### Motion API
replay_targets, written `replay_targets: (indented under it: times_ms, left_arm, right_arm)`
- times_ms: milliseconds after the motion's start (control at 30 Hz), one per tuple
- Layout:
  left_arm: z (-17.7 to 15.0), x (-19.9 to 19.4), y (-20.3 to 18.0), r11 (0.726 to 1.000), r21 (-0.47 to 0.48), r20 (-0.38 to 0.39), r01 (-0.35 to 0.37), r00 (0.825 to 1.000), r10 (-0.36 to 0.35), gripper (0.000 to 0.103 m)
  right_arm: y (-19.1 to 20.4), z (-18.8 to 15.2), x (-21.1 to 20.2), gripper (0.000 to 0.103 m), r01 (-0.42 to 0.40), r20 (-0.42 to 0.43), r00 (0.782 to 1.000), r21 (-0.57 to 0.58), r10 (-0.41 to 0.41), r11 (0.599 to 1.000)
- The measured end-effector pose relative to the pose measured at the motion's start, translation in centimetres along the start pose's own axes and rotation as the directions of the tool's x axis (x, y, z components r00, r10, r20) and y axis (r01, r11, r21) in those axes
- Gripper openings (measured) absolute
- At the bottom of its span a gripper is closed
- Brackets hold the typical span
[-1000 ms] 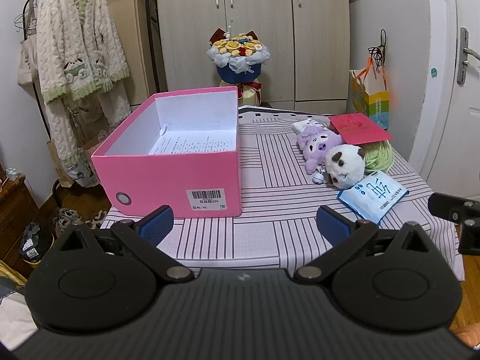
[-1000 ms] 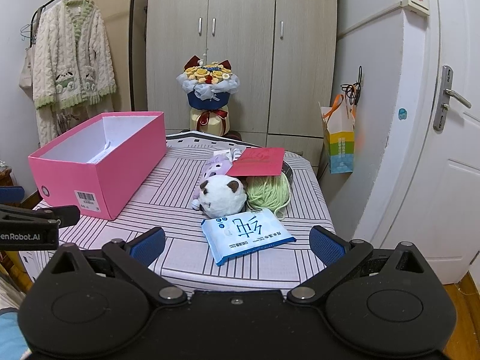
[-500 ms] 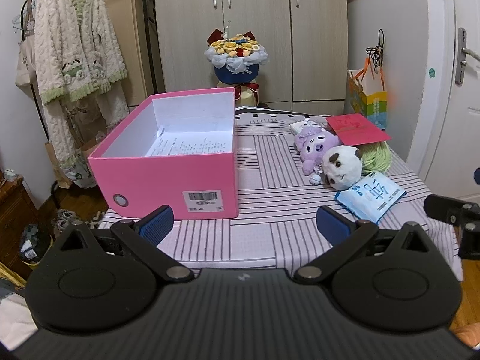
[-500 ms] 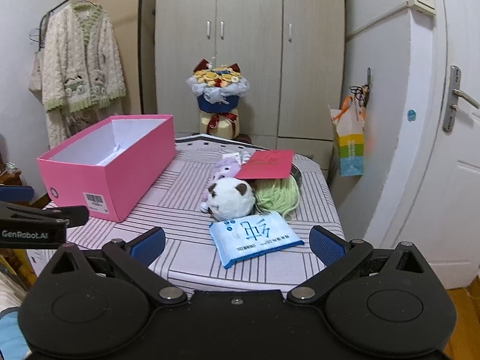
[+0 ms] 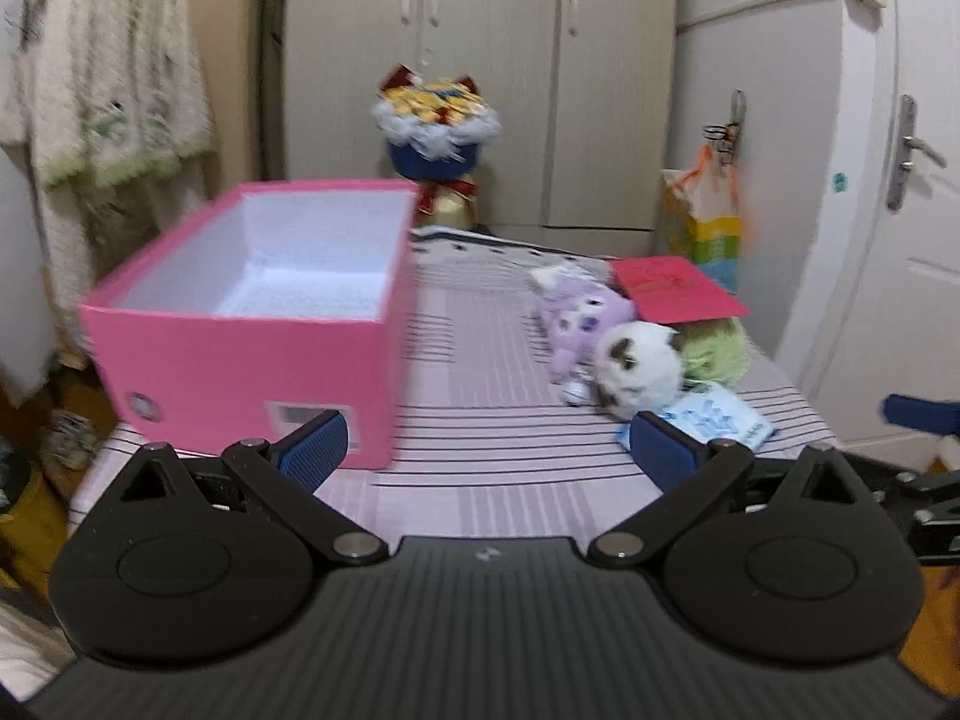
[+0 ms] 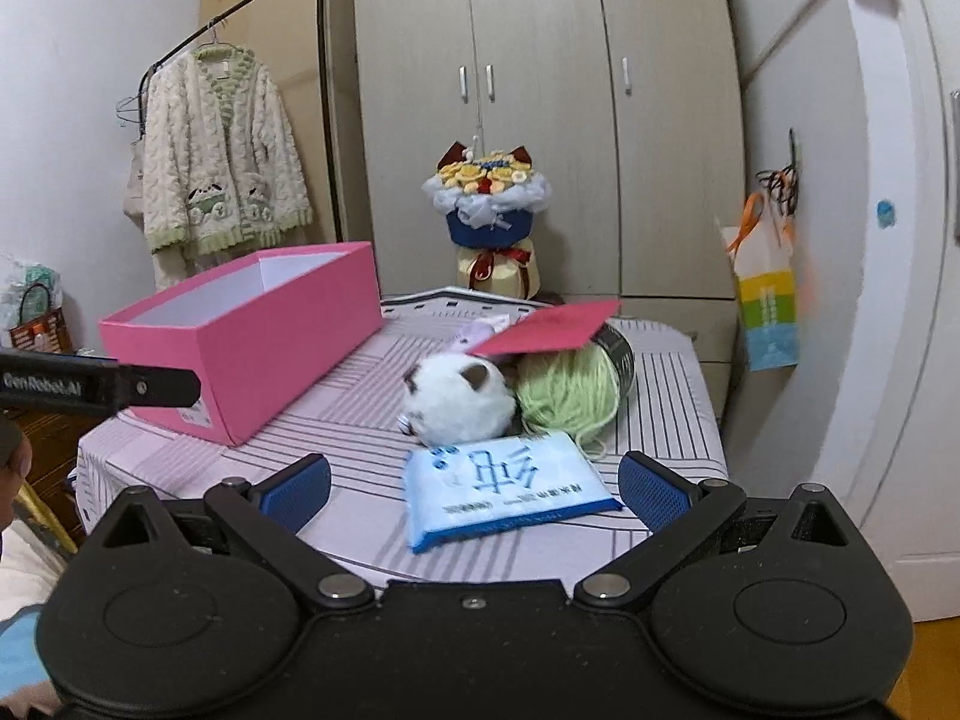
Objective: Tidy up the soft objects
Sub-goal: 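Reach the left gripper to the wet-wipes pack and grasp it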
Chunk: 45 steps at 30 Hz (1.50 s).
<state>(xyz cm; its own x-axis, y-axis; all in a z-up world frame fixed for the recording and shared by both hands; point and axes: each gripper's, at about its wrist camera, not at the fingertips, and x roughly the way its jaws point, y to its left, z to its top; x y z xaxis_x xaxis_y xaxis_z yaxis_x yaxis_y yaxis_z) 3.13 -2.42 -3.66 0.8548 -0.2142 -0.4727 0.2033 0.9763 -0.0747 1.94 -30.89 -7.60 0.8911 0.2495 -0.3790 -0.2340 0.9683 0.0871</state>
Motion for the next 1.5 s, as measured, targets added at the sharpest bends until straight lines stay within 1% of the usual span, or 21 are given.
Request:
replay_targets:
  times_ms: [133,200,300,333,367,400,500,567,633,667,767,867,933,1000,1067,1200,1333,1400,1433,1500]
  left_arm:
    - [-0.1,2.1,-1.1,0.998,-0.001,-0.023,0.061,0.998,-0.061,0.100]
    - [-0.1,3.1,-1.9,0.996,-0.004,-0.034,0.085,0.996,-0.085,0.099]
    - [-0.3,4.9,-3.2,0.992,0.001,-0.054,0.123,0.991,-0.123,0.099]
    - [-0.5,5.5,-3.6,0.990,0.001,-0.061,0.142,0.988,-0.142,0.095]
    - [-0.6,6.1,-4.1,0.988,0.002,-0.069,0.157,0.985,-0.156,0.088]
    - [-0.7,6.6,-4.4,0.987,0.002,-0.077,0.163,0.984,-0.163,0.086]
    - [-1.0,8.3,-5.2,0.981,-0.016,-0.098,0.192,0.976,-0.193,0.086]
    - [-1.0,9.2,-5.4,0.976,-0.039,-0.100,0.212,0.971,-0.215,0.076]
    - [-1.1,10.0,-5.5,0.969,-0.062,-0.098,0.241,0.964,-0.246,0.072]
    - [-1.2,10.4,-5.5,0.964,-0.073,-0.100,0.255,0.960,-0.261,0.066]
    - [-1.4,11.6,-5.6,0.955,-0.103,-0.129,0.279,0.948,-0.291,0.059]
    - [-1.6,12.6,-5.6,0.955,-0.120,-0.176,0.271,0.941,-0.289,0.052]
    - [-1.8,12.9,-5.6,0.961,-0.120,-0.196,0.248,0.943,-0.268,0.050]
    - [-1.8,13.0,-5.7,0.965,-0.099,-0.208,0.243,0.943,-0.259,0.048]
    - [-1.8,13.0,-5.8,0.968,-0.084,-0.217,0.235,0.944,-0.248,0.047]
    - [-1.7,12.9,-6.0,0.973,-0.070,-0.228,0.222,0.946,-0.232,0.047]
    - [-1.7,12.9,-6.2,0.976,-0.072,-0.230,0.208,0.948,-0.219,0.046]
    - [-1.7,12.9,-6.3,0.974,-0.086,-0.233,0.210,0.946,-0.225,0.038]
    - [-1.7,13.0,-6.2,0.967,-0.112,-0.240,0.231,0.938,-0.252,0.034]
    - [-1.8,13.0,-6.2,0.960,-0.139,-0.242,0.244,0.931,-0.272,0.032]
  right_arm:
    - [-1.3,-0.7,2.2,0.103,-0.031,-0.059,0.998,-0.064,0.027,0.997]
    - [-1.7,-0.9,3.3,0.103,-0.068,-0.088,0.994,-0.100,0.060,0.993]
    - [-2.5,-0.7,5.2,0.103,-0.114,-0.127,0.987,-0.116,0.099,0.987]
    - [-2.9,-0.6,5.9,0.103,-0.133,-0.138,0.983,-0.111,0.117,0.985]
    - [-3.3,-0.5,6.6,0.103,-0.149,-0.153,0.979,-0.100,0.133,0.984]
    - [-3.6,-0.5,7.3,0.103,-0.162,-0.169,0.975,-0.090,0.145,0.983]
    - [-4.1,-0.4,9.0,0.103,-0.192,-0.201,0.964,-0.079,0.173,0.978]
    - [-4.2,-0.5,9.9,0.103,-0.196,-0.218,0.960,-0.085,0.174,0.977]
    - [-4.4,-0.5,10.6,0.103,-0.200,-0.223,0.959,-0.081,0.178,0.977]
    - [-4.6,-0.4,10.7,0.103,-0.204,-0.219,0.958,-0.079,0.183,0.976]
    - [-4.9,0.0,11.3,0.103,-0.218,-0.238,0.952,-0.076,0.194,0.973]
    - [-5.3,0.3,11.9,0.103,-0.237,-0.267,0.940,-0.064,0.212,0.970]
    - [-5.7,0.3,12.1,0.103,-0.246,-0.280,0.934,-0.049,0.223,0.968]
    - [-6.0,0.3,12.3,0.103,-0.248,-0.287,0.931,-0.041,0.226,0.968]
    - [-6.6,0.2,12.6,0.103,-0.268,-0.301,0.920,-0.016,0.251,0.963]
    - [-6.5,-0.1,12.5,0.103,-0.276,-0.292,0.922,-0.038,0.254,0.960]
    - [-6.1,-0.3,12.4,0.103,-0.296,-0.296,0.918,-0.062,0.265,0.953]
    - [-5.8,-0.6,12.2,0.103,-0.291,-0.280,0.923,-0.069,0.262,0.954]
    - [-5.7,-0.6,12.1,0.103,-0.289,-0.274,0.926,-0.068,0.260,0.955]
    - [-5.6,-0.8,11.9,0.103,-0.283,-0.257,0.931,-0.059,0.259,0.957]
